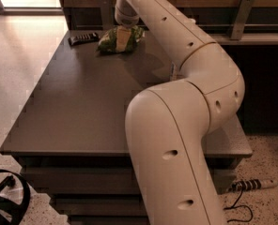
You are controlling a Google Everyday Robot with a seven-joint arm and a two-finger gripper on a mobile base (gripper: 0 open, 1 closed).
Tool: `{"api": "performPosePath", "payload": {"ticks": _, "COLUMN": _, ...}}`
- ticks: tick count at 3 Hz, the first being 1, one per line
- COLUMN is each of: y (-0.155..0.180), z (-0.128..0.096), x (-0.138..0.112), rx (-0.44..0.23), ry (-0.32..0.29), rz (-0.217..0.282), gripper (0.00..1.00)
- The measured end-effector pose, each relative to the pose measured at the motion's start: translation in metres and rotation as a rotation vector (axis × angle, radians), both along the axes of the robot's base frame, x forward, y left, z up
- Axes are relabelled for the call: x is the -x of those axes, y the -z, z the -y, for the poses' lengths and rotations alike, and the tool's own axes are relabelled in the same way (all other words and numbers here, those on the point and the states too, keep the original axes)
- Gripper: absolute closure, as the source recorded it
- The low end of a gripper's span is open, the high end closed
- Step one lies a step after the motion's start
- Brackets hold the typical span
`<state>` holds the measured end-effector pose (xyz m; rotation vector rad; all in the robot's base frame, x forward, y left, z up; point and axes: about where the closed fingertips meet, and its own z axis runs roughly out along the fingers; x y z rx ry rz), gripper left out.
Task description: Move green jalapeno chip bag near rxbar chocolate
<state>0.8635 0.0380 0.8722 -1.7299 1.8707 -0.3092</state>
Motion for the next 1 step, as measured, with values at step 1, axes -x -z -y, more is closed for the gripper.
{"api": "performPosePath", "payload": {"ticks": 1, "y": 0.0001, "z": 0.0, "x": 0.0, "rx": 0.0, "ry": 0.0, "rz": 0.0, "gripper": 0.0}}
